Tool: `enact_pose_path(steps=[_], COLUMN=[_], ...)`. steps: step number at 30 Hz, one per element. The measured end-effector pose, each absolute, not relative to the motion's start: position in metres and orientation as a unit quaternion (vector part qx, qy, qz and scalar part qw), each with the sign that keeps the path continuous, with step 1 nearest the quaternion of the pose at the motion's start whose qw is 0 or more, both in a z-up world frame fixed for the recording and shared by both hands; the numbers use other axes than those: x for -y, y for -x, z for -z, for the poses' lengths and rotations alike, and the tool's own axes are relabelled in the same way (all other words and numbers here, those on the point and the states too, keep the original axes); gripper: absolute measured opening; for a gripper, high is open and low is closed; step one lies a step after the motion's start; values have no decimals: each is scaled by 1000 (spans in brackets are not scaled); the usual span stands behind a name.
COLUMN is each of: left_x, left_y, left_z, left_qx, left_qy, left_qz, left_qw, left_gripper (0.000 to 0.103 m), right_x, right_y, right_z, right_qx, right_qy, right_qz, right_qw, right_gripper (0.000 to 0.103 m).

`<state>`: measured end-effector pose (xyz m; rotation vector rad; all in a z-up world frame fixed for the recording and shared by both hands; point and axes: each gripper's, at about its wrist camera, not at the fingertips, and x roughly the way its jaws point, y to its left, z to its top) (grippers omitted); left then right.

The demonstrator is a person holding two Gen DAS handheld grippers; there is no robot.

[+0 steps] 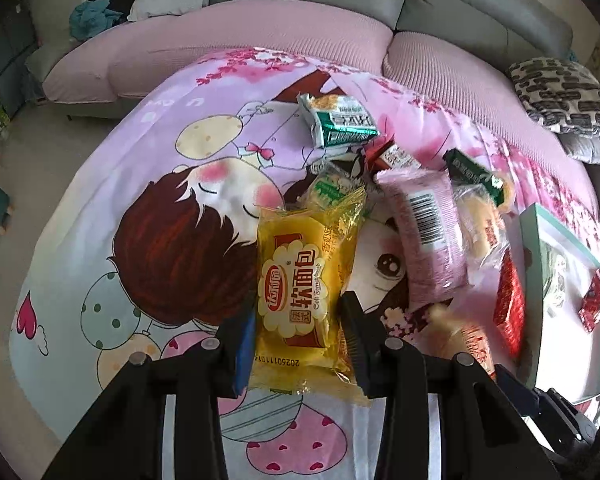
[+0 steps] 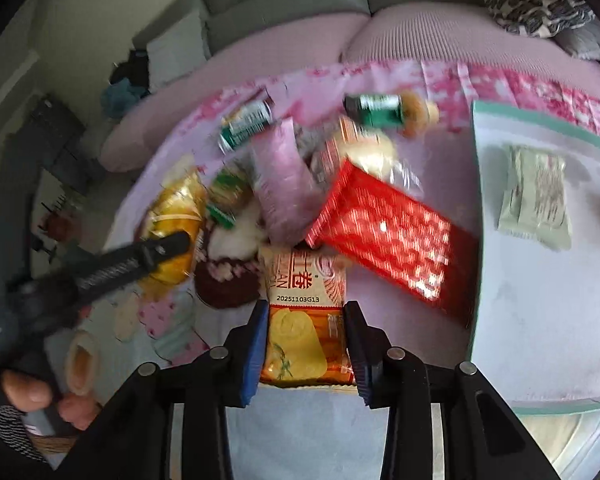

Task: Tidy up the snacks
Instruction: 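Carry both packs over the tray and open both grippers to release them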

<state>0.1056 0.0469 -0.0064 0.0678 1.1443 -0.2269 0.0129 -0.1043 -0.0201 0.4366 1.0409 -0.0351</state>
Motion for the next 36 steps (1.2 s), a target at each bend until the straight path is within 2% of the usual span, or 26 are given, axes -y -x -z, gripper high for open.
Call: enact_pose_path(steps=[16, 24, 36], left_x=[-43, -42, -43], left_y=[-105, -106, -106], left_z=[21, 23, 16], left_qx=[-559, -561, -551], left_qy=[-48, -53, -53], left_qz=[107, 104, 99], left_qw=[821, 820, 827], left_gripper=[42, 42, 42], right_x=[93, 84, 94], right_y=[-32, -40, -26], right_z=[48, 51, 37], right_qx=[-529, -528, -509], right_qy=[-162, -141, -167], right_qz=[23, 27, 24], right_qw=[833, 837, 844], right_gripper=[40, 40, 38])
